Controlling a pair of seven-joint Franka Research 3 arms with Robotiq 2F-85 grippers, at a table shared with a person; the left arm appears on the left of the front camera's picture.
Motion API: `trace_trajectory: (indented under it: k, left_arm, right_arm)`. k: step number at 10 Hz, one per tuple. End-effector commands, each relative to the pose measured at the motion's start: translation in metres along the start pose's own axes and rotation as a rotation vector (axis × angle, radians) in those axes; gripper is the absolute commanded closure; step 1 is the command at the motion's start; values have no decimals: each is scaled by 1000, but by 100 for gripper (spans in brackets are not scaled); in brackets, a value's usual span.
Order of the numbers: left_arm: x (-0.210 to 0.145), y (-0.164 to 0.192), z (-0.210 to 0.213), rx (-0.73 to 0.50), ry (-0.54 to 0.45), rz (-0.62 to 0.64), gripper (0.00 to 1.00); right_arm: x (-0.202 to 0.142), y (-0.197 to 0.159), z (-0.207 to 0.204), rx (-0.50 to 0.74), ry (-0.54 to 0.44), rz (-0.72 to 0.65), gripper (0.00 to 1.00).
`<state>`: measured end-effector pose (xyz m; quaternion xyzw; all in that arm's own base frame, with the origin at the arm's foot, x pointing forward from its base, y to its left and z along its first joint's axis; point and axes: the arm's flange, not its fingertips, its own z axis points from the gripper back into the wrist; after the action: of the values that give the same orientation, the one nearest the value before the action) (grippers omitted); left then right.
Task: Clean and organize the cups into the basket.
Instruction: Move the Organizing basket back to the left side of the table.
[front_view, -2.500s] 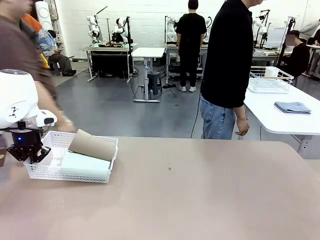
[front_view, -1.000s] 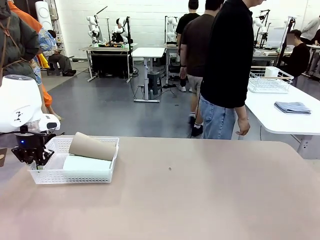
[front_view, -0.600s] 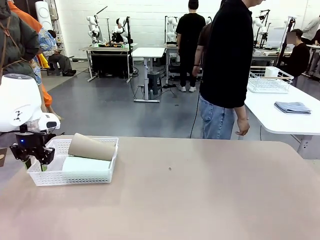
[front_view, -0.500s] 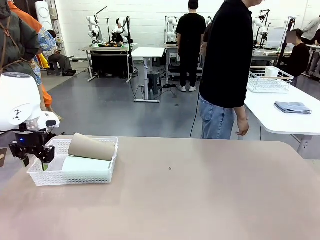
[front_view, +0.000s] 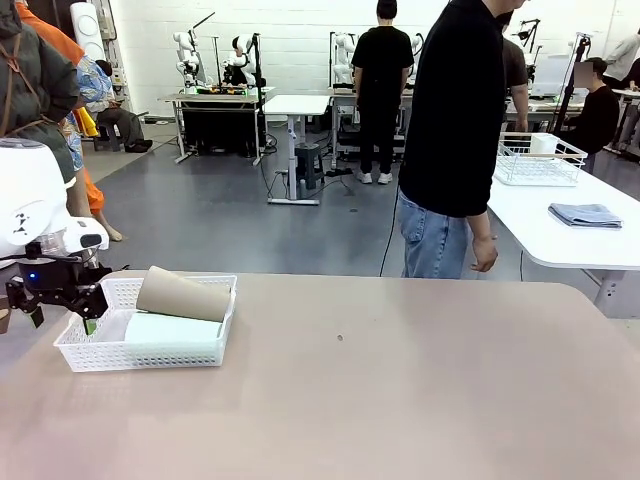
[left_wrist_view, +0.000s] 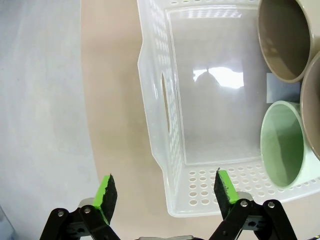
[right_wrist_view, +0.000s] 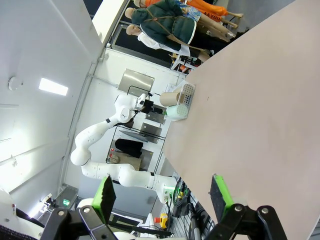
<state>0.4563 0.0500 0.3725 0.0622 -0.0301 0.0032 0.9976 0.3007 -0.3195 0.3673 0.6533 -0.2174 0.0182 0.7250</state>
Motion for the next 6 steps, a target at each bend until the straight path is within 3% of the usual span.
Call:
trace_trajectory:
  k: [1,4,6]
  left_arm:
    - [-29,5,27,-60,-1,-20,0]
    - [-107,19,86,-5,-93,24,0]
    - [-150,26,96,16,-118,3,0]
  right_arm:
    - [-2,1,0,16,-4,4,0]
    - [-2,1,0,16,-4,4,0]
    - [-2,1,0,16,-4,4,0]
